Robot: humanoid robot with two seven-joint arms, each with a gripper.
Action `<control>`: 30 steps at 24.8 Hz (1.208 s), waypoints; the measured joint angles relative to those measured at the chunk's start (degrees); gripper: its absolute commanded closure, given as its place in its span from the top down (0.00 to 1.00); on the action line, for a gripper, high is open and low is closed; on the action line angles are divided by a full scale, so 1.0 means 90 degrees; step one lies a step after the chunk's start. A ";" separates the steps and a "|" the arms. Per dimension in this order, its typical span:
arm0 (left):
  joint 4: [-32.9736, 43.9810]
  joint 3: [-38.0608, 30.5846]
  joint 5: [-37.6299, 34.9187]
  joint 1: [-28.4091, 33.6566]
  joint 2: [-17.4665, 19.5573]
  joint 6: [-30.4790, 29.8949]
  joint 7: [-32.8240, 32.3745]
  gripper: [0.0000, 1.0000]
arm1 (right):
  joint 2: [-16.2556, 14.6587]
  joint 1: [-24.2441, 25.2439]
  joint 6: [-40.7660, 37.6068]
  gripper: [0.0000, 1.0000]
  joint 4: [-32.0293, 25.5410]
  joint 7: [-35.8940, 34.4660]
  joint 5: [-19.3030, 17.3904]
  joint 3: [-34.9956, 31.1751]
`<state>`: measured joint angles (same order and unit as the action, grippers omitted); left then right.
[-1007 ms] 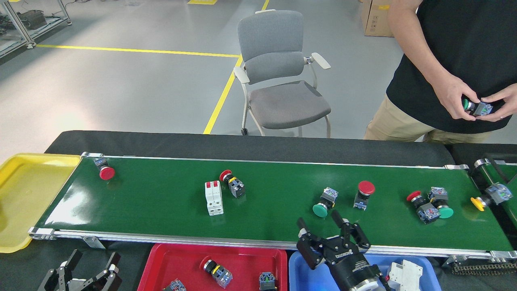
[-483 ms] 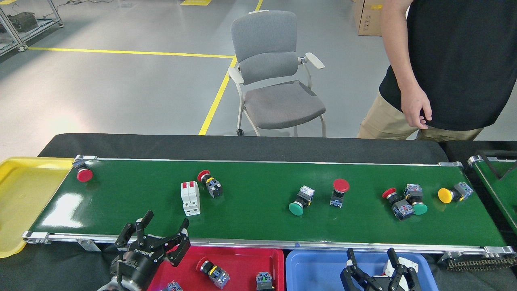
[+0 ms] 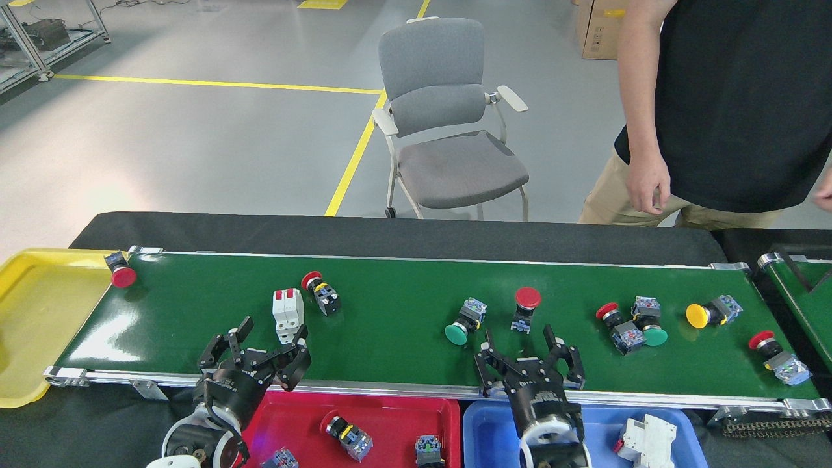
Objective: Pick switch part from conveyor to tray
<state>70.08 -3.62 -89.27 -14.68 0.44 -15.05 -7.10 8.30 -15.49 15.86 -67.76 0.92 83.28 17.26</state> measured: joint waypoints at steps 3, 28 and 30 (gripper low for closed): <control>-0.0428 0.0066 0.0008 -0.0258 0.0010 0.0269 0.0003 0.39 | 0.0048 -0.0207 0.0073 0.30 0.0320 0.0013 -0.0161 0.0035; 0.2268 -0.0745 0.1143 0.1782 0.0243 -0.1801 0.0101 0.08 | -0.0237 0.2291 -0.3562 1.00 -0.2948 0.0235 -0.0307 0.0831; 0.2269 -0.0744 0.1133 0.1782 0.0243 -0.1802 0.0101 0.07 | -0.0237 0.2316 -0.3629 1.00 -0.2950 0.0258 -0.0305 0.0927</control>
<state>90.49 -10.32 -79.08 1.35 2.63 -31.27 -6.19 6.17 5.35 -16.80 -94.31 3.24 80.54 25.60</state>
